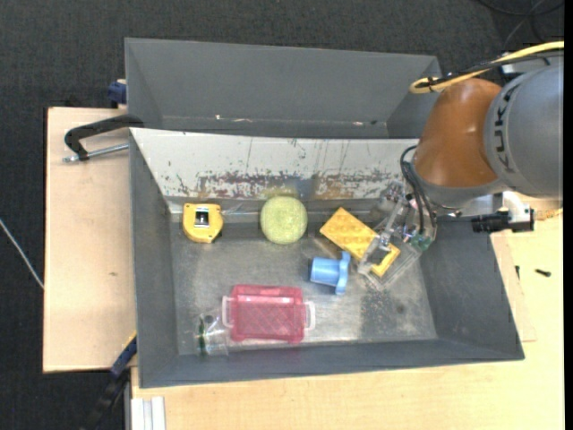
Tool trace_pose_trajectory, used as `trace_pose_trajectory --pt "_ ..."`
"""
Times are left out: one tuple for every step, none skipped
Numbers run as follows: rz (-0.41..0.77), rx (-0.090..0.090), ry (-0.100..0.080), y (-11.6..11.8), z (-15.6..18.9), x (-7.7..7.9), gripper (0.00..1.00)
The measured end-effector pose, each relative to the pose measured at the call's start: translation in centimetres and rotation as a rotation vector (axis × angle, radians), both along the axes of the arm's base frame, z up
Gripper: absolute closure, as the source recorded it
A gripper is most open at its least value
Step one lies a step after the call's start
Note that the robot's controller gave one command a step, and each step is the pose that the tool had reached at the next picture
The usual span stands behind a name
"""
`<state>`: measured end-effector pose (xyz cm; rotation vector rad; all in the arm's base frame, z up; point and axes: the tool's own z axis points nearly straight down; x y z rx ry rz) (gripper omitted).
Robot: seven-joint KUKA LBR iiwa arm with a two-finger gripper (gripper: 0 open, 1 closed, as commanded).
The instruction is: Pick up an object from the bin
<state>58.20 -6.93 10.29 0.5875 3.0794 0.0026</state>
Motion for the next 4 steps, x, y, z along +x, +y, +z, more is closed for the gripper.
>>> trace_pose_trajectory --pt "-0.008 -0.002 0.005 0.9 -2.7 -0.1 1.00" --pt "-0.008 -0.002 0.005 0.9 -2.7 -0.1 1.00" --pt "-0.008 -0.002 0.005 0.9 -2.4 -0.2 1.00" --pt "-0.008 -0.001 0.004 1.0 -1.6 -0.2 1.00"
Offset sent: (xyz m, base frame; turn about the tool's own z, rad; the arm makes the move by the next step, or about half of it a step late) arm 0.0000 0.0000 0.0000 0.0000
